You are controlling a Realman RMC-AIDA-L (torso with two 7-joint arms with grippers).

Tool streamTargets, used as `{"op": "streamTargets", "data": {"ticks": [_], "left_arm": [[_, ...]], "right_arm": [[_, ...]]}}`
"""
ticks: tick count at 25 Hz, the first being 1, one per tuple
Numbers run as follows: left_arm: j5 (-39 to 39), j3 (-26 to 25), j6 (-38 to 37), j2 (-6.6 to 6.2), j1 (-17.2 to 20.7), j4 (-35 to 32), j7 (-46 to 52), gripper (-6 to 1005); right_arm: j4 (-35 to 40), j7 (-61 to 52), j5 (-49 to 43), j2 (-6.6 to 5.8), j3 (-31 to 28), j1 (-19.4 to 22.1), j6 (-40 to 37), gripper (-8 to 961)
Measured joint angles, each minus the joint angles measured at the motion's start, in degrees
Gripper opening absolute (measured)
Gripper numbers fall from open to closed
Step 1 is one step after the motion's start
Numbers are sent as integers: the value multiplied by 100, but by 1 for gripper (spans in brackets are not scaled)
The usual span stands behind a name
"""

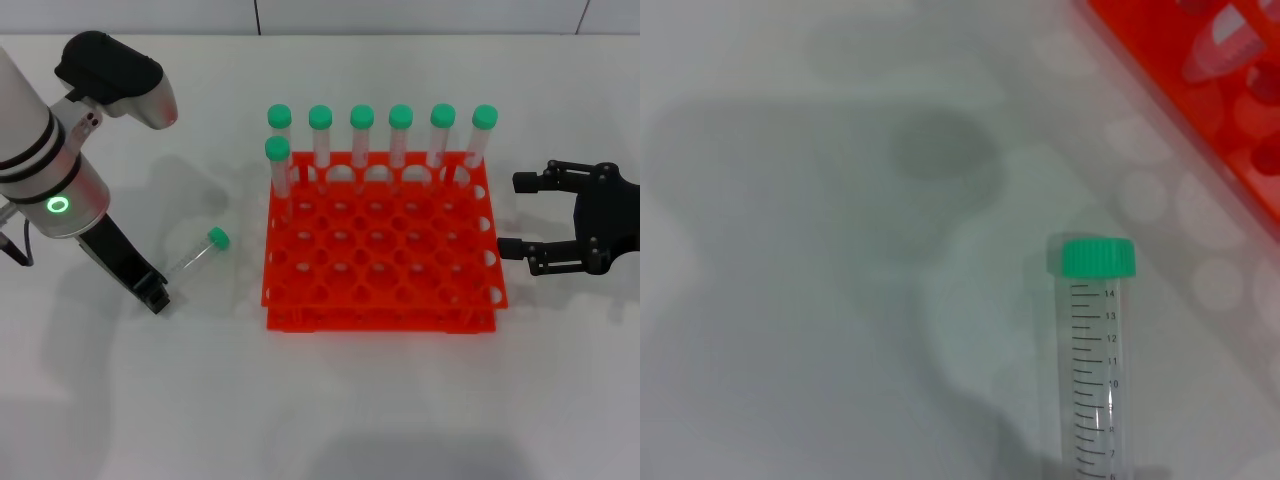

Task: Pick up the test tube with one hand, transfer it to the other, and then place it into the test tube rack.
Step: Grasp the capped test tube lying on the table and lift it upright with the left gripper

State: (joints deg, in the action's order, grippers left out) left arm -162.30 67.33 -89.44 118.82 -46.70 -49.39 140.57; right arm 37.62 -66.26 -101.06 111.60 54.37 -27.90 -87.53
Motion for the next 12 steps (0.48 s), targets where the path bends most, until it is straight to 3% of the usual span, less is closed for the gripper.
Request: {"op": "streamTargets", "data": {"ticks": [6,11,12], "left_arm": [[-2,-27,-36,-6,57,-492,57,215],[30,-54,-39,16,250,-1334,66,190],[132,-64,75,31,409,-1864,54,190]], "right_arm": [[0,0,5,2,-7,3,0,841],[0,-6,11,3,-14,4,0,841],[1,-11,17,3,-15,4,0,841]]}}
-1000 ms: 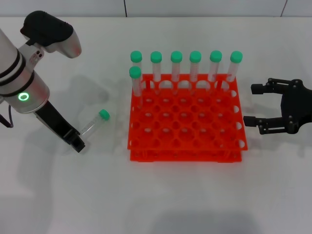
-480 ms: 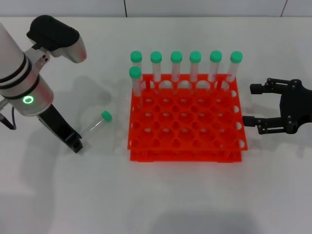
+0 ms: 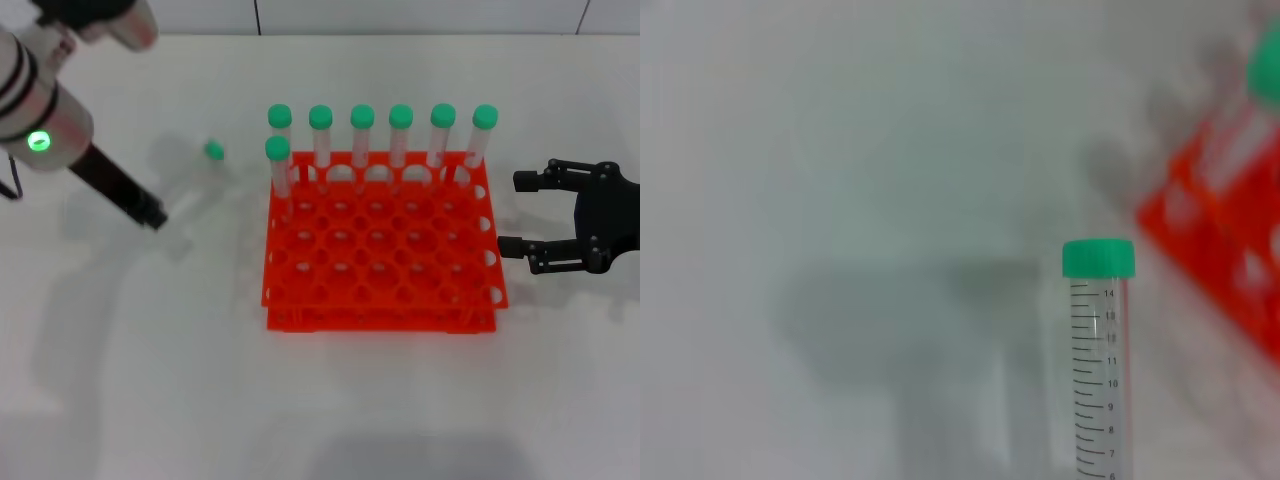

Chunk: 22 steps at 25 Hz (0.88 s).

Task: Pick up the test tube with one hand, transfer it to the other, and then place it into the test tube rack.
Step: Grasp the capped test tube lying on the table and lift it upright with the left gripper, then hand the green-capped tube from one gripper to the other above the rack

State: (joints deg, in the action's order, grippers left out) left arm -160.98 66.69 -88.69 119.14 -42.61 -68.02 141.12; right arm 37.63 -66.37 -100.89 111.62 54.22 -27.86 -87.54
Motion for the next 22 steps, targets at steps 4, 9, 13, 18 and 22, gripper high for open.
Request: {"op": "streamTargets", "data": {"ticks": [4,9,13,18,22], "left_arm": [[392,30,375,16,244,-540,-103,189],[1481,30,1240,17,660,-857,-986,189],[2760,6,2050,13,1046,-747,-2078,189],[4490,-52,2350,6,1340,-379,-3484,190],[5952,-467,1862,-71,1261,541,-4717,190]], "right_arm": [[2,2,52,0,-16,5,0,841],[-34,4,62,0,-86,27,1,841],[-51,13,62,42,-174,28,12,841],[-55,45,68,107,-360,27,13,841],[-55,70,79,150,-449,19,22,841]]}}
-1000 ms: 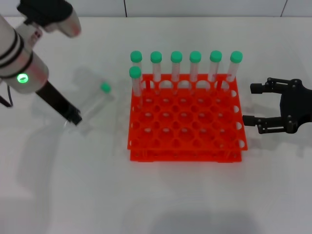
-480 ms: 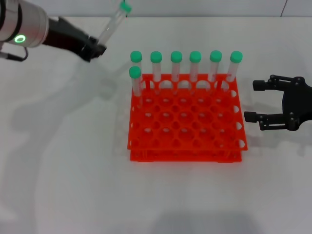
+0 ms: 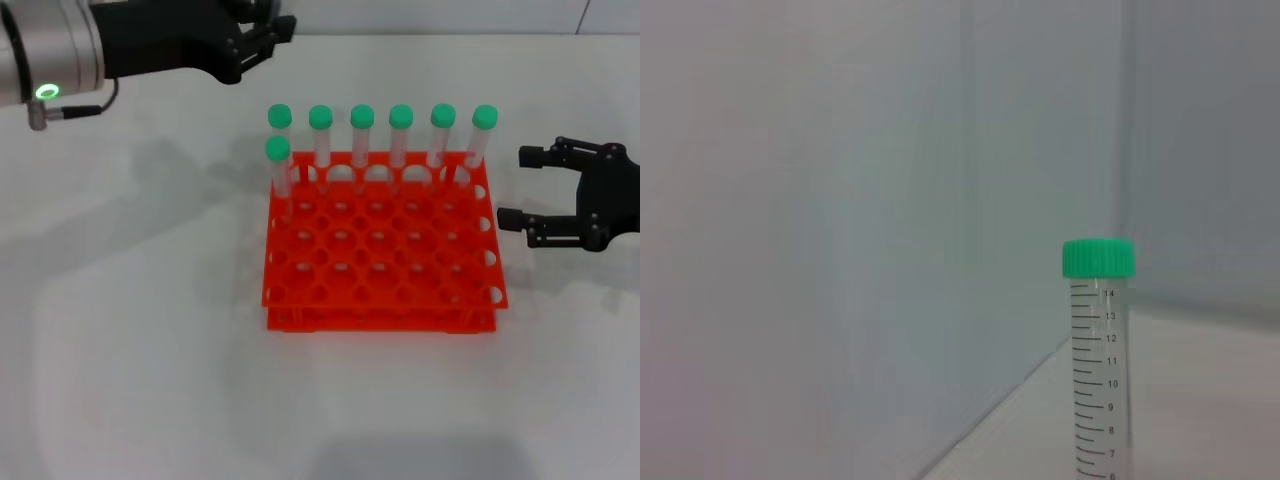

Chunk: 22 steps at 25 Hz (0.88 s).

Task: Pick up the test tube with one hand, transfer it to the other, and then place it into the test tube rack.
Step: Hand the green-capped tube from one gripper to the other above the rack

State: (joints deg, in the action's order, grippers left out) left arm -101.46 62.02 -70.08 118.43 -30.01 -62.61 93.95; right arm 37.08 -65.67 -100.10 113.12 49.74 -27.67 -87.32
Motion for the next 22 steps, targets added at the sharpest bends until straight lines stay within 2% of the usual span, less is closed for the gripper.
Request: {"op": "streamTargets", "data": {"ticks": [1,2,3,5,7,9,13,16,19,22], "left_arm": [[232,-131,-239,-45,-86,305,-241,190],[504,-393,-686,-178,-323,938,-580,190],[532,-479,-809,-237,-421,1156,-649,190],[576,-724,-1254,-489,-780,2040,-878,190],[543,-798,-1440,-724,-1053,2686,-1025,189],[401,-793,-1513,-868,-1233,3073,-1122,189],[-210,-785,-1551,-879,-1356,3155,-1104,189],[-697,-786,-1541,-810,-1500,3171,-1043,189],[-1053,-780,-1487,-677,-1627,3164,-1019,189],[-1163,-767,-1469,-634,-1708,3172,-1021,189]], "right_arm": [[0,4,15,2,-10,-6,1,841],[1,8,35,3,-35,-14,2,841],[4,12,53,5,-55,-19,2,841],[7,34,82,10,-114,-22,1,841],[6,62,148,16,-170,-26,-7,841],[5,72,222,18,-189,-10,-16,841],[5,49,272,3,-202,7,-38,841],[12,-43,284,-22,-203,-6,-88,841],[31,-188,296,-66,-208,-29,-224,841],[29,-433,373,-139,-213,-80,-419,841]]}}
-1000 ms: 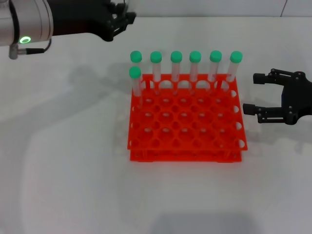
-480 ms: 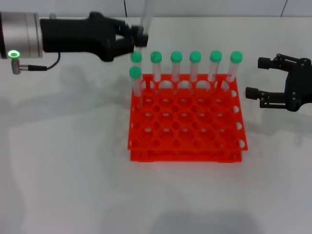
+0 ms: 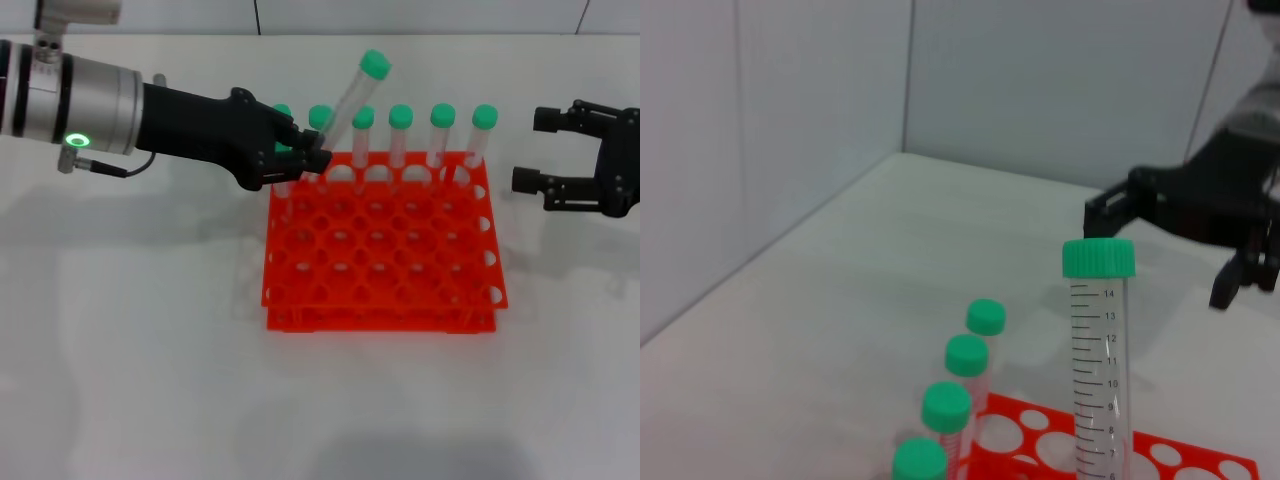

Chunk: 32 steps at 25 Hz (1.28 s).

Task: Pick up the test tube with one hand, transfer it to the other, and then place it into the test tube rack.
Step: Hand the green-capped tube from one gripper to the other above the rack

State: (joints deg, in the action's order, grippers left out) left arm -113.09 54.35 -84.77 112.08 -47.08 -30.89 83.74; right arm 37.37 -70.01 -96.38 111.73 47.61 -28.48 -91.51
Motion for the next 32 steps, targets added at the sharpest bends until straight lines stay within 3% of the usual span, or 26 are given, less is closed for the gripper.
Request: {"op": "streamTargets", "data": {"ticks": [6,10,13,19,24,32], "left_arm": [[-47,32,-3,54,-125,34,-50,190],[-69,47,11,145,-188,32,-69,190],[-103,51,39,239,-237,30,-83,190],[-110,48,82,333,-240,10,-97,190],[-80,42,111,410,-241,-8,-169,189],[-55,23,121,461,-245,0,-319,194]], "right_arm": [[-240,-656,594,-71,-3,-113,-246,841],[-832,-752,1094,-67,-7,-287,-433,840],[-1240,-706,1340,4,-7,-394,-520,840],[-1519,-126,1581,377,13,-408,-552,840],[-2443,612,1858,404,22,-736,-513,840],[-2958,1228,2012,449,37,-937,-349,840]]}}
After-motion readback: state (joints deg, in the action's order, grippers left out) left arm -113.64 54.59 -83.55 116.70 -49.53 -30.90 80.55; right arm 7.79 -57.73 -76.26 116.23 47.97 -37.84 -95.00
